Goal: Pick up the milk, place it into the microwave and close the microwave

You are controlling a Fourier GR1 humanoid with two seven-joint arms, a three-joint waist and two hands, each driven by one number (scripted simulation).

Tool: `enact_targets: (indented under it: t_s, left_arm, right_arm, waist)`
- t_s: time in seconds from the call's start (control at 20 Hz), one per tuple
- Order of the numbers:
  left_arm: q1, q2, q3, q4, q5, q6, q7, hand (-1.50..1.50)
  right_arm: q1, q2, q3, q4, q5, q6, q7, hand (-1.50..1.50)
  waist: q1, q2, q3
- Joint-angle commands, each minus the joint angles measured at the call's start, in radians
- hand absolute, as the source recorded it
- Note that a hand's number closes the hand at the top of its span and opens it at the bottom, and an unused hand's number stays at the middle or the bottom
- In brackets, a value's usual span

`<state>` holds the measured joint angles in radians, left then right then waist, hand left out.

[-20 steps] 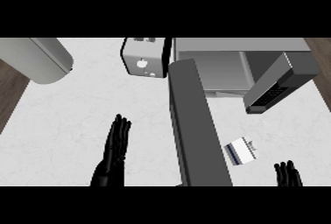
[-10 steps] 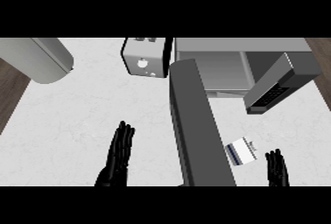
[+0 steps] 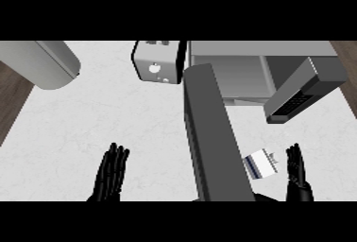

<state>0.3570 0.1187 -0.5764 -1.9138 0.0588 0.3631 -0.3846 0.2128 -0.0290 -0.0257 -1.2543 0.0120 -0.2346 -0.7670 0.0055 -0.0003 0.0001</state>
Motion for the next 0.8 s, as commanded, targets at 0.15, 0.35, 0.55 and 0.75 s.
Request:
enact_targets:
  t_s: [0.15, 0.35, 0.55, 0.75]
  left_arm:
    - [0.021, 0.068, 0.105, -0.006, 0.119, -0.088, -0.033, -1.5]
    - [0.072, 0.111, 0.132, -0.019, 0.126, -0.108, -0.057, -1.5]
    - [0.075, 0.084, 0.094, -0.005, 0.095, -0.1, -0.069, -1.5]
    - [0.085, 0.112, 0.137, -0.034, 0.134, -0.128, -0.067, -1.5]
  right_arm:
    - [-0.125, -0.001, -0.069, 0.205, 0.001, -0.035, -0.097, -1.5]
    - [-0.242, 0.016, -0.118, 0.399, -0.001, -0.077, -0.193, 1.5]
    - [-0.282, -0.058, -0.2, 0.496, -0.065, -0.002, -0.28, 1.5]
    - [-0.333, -0.078, -0.221, 0.597, -0.025, -0.084, -0.286, 1.5]
  waist:
    - [-0.001, 0.0, 0.0]
    - [0.003, 0.001, 0.0]
    - [0.0, 0.001, 0.0]
    - [0.003, 0.001, 0.001]
